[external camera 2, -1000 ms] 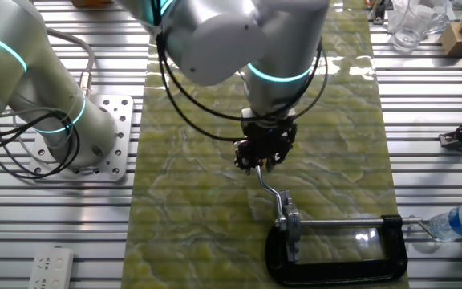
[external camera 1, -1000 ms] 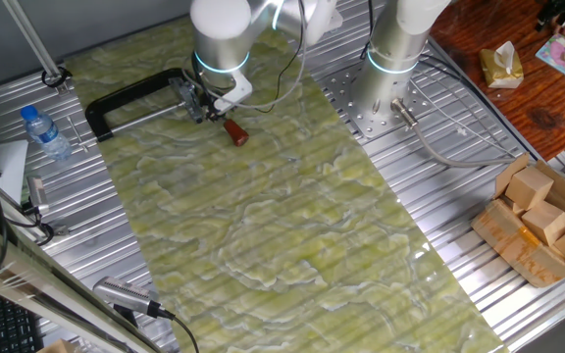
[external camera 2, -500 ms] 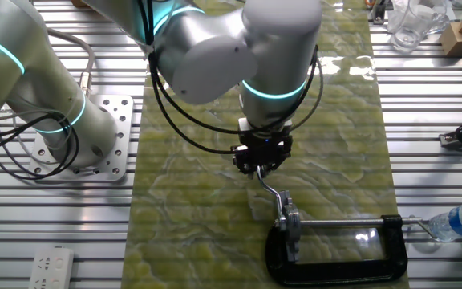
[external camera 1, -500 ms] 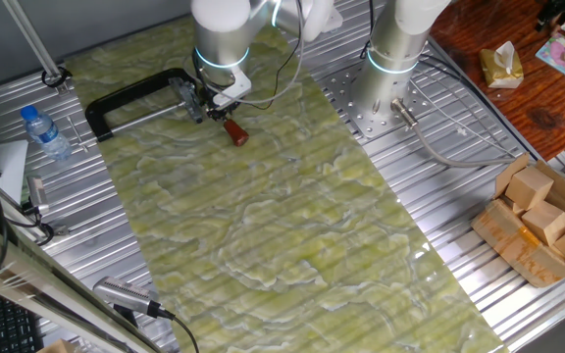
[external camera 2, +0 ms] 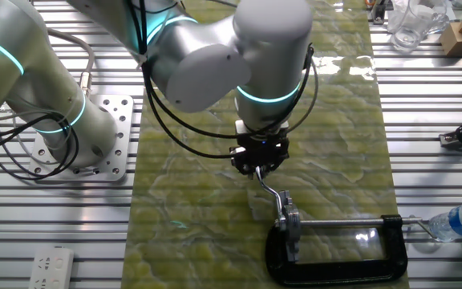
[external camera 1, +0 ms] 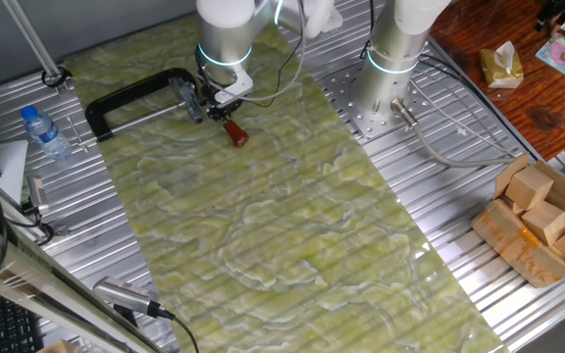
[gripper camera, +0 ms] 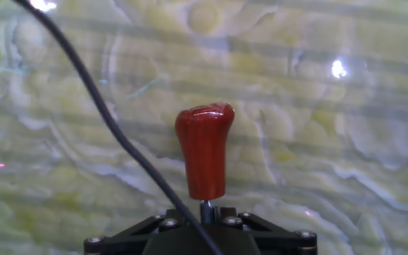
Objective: Pull up the lever
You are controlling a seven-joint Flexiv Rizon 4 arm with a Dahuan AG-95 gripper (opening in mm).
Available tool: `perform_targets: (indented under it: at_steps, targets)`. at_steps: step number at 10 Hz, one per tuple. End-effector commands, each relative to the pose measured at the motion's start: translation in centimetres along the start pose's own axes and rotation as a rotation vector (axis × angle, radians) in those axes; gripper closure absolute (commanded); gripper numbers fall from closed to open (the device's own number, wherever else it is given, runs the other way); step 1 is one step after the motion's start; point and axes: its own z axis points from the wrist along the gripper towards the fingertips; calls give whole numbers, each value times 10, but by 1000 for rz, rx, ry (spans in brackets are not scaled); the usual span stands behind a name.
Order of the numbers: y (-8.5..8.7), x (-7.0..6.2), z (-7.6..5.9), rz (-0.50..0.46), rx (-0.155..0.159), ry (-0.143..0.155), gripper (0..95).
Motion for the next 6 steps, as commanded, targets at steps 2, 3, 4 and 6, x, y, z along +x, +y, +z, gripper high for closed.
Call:
perform_targets:
  at_steps: [2, 3, 4, 6]
  targets:
    - [-6, 3, -5, 13, -7, -16, 950]
    - [-8, 4, -8, 18, -20, -26, 950]
    - [-8, 4, -7, 27, -22, -48, 950]
    - [-8, 4, -7, 32, -16, -52, 950]
